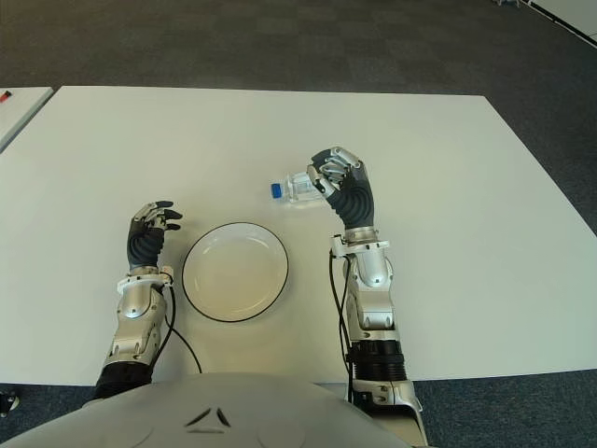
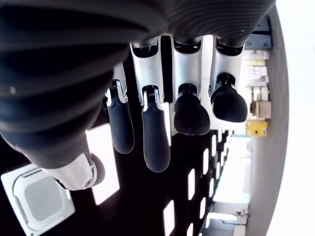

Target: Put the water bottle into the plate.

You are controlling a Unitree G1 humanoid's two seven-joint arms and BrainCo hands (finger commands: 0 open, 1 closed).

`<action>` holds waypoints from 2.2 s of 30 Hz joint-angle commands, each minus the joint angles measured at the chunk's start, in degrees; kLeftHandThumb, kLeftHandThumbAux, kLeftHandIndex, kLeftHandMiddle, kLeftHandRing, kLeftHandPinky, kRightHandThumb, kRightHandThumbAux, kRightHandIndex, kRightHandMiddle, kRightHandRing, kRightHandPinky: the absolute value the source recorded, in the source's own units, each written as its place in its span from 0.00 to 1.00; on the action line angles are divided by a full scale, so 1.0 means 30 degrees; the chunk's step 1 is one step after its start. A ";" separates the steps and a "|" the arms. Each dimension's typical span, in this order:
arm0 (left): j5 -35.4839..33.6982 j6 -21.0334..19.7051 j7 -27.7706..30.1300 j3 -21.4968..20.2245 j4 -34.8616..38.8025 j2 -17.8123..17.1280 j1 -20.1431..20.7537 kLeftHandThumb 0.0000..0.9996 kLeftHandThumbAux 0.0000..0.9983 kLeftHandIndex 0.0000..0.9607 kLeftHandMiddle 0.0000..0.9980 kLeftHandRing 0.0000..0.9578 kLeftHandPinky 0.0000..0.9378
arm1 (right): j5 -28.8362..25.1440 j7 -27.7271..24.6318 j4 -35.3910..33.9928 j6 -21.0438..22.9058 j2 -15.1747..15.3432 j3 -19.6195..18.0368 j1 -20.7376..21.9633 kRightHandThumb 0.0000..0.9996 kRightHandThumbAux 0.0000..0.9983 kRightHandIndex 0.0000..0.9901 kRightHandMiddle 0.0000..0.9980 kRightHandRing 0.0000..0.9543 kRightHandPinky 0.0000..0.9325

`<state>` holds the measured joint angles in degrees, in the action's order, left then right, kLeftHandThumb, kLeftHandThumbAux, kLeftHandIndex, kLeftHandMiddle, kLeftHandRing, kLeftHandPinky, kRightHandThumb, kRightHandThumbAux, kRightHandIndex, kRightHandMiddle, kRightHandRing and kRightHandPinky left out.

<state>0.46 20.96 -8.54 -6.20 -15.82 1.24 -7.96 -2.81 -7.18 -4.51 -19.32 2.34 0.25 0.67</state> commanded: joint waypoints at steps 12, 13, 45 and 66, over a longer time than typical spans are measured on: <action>0.0025 -0.0290 -0.0007 -0.0088 -0.0278 -0.0024 0.0162 0.94 0.66 0.40 0.54 0.48 0.50 | -0.0704 -0.0926 0.0166 -0.0831 0.0649 -0.0334 0.0261 0.85 0.67 0.44 0.57 0.82 0.83; 0.0032 -0.0319 -0.0007 -0.0085 -0.0276 -0.0028 0.0161 0.94 0.66 0.40 0.53 0.48 0.51 | -0.0715 -0.0938 0.0149 -0.0827 0.0655 -0.0338 0.0257 0.85 0.67 0.45 0.57 0.82 0.83; 0.0482 -0.0429 -0.0299 -0.0036 -0.0259 -0.0012 0.0094 0.94 0.66 0.41 0.52 0.48 0.52 | 1.7519 0.5188 0.0088 -0.0446 0.5198 0.0388 0.0817 0.59 0.37 0.01 0.01 0.01 0.04; 0.0668 -0.0456 -0.0535 -0.0035 -0.0315 0.0028 0.0208 0.94 0.66 0.41 0.53 0.48 0.51 | 1.9082 0.6437 -0.0061 0.2326 0.6314 0.1986 0.1137 0.64 0.30 0.00 0.00 0.00 0.01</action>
<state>2.24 20.10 -9.66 -6.24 -16.02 1.13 -7.79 54.00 12.31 -4.86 -13.39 20.27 5.58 3.08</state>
